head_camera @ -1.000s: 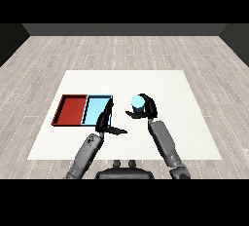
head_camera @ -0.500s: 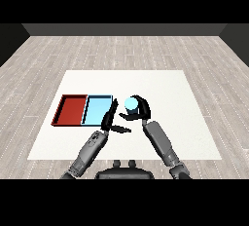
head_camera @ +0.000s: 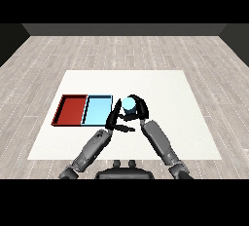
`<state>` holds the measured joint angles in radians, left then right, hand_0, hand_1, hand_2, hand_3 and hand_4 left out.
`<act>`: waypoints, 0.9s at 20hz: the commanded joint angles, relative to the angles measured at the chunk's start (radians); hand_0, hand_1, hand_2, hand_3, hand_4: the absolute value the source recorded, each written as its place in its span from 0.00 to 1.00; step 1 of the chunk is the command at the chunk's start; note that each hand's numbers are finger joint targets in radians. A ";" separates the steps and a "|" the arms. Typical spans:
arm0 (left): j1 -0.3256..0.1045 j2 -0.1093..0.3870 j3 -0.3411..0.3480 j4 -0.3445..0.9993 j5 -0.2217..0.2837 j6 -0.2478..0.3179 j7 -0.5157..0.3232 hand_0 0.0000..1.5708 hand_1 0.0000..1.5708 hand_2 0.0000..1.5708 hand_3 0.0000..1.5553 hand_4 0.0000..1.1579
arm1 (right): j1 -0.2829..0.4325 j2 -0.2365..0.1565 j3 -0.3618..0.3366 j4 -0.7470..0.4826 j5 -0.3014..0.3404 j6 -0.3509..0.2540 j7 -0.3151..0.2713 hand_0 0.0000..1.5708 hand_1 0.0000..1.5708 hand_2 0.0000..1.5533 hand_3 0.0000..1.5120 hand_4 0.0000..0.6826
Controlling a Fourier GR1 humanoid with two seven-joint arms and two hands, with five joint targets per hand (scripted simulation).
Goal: Pick the blue can and put it in the blue box
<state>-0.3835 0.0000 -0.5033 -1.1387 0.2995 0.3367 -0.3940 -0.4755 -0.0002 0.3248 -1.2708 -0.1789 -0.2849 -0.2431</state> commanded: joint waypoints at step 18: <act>-0.157 0.000 -0.082 0.135 0.123 0.088 0.007 0.00 0.00 0.00 0.00 0.00 | -0.014 0.000 0.108 0.072 -0.072 -0.038 -0.109 0.91 0.91 0.94 0.91 0.81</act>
<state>-0.4937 0.0000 -0.5349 -1.0478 0.3732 0.3796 -0.3631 -0.4772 -0.0010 0.3811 -1.2400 -0.2183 -0.2846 -0.3076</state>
